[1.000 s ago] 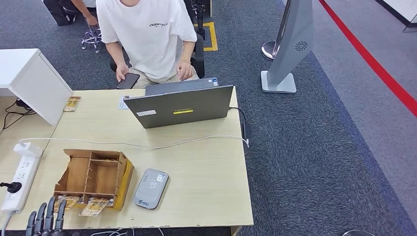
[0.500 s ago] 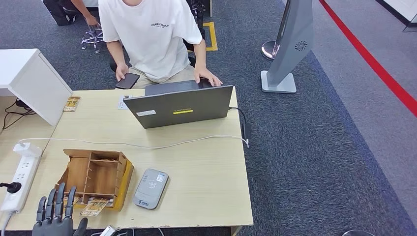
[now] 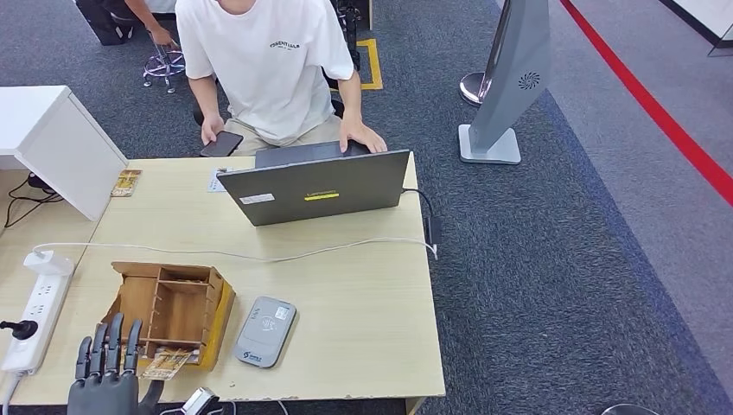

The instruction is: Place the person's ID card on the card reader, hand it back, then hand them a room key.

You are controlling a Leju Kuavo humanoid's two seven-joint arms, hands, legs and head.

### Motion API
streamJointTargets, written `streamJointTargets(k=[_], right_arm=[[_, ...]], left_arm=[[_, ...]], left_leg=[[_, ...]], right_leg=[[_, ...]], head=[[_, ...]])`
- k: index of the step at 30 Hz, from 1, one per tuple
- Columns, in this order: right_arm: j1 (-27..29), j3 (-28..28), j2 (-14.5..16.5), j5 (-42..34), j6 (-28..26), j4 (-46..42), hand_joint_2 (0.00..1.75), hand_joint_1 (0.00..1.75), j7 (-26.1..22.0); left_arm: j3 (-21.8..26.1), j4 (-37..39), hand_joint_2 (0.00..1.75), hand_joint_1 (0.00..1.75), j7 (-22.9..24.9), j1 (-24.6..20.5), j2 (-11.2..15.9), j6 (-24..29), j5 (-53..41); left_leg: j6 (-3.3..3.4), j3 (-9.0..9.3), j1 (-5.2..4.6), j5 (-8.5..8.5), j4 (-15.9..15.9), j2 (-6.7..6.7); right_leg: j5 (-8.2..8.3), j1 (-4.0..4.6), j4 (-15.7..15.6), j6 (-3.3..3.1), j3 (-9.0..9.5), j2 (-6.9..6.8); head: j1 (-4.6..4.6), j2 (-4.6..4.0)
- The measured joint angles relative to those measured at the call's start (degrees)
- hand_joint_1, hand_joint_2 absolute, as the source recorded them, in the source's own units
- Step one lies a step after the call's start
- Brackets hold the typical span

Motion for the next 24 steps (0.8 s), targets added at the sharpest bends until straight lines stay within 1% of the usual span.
streamJointTargets(k=[8,19,20,23,24], right_arm=[[-0.02,0.37,0.0,0.09,0.01,0.0,1.75,0.0,0.0],[-0.02,0.9,0.0,0.24,0.2,0.02,1.75,0.0,-0.02],[-0.03,0.92,0.0,0.25,0.22,0.02,1.75,0.0,-0.02],[-0.03,0.95,0.0,0.26,0.26,0.02,1.75,0.0,-0.02],[-0.03,0.95,0.0,0.26,0.26,0.02,1.75,0.0,-0.02]], left_arm=[[-3.41,0.26,1.75,0.0,1.89,-0.04,1.42,0.0,-0.19],[-5.2,0.4,1.75,0.0,3.16,-0.04,2.58,-0.01,0.08],[-5.34,0.44,1.75,0.39,3.41,-0.04,2.71,-0.01,0.21],[-5.64,0.5,1.75,1.7,3.8,-0.03,3.04,0.0,0.41],[-5.75,0.54,1.75,1.75,3.95,-0.03,3.17,0.0,0.61]], left_leg=[[0.0,0.0,0.0,0.0,0.0,0.0],[0.0,-0.01,0.0,0.0,0.0,0.0],[0.0,-0.01,0.0,0.0,0.0,0.0],[0.0,-0.01,0.0,0.0,0.0,0.0],[-0.01,-0.01,0.0,0.0,0.0,0.0]], right_leg=[[0.0,0.0,0.0,0.0,0.0,0.0],[0.0,0.0,0.0,0.0,0.0,0.0],[0.0,0.0,0.0,0.0,0.0,0.0],[0.0,0.0,0.0,0.0,0.0,0.0],[0.0,0.0,0.0,0.0,0.0,0.0]], head=[[-0.01,0.0],[-0.01,0.0],[-0.01,0.0],[0.01,0.0],[0.0,0.0]])
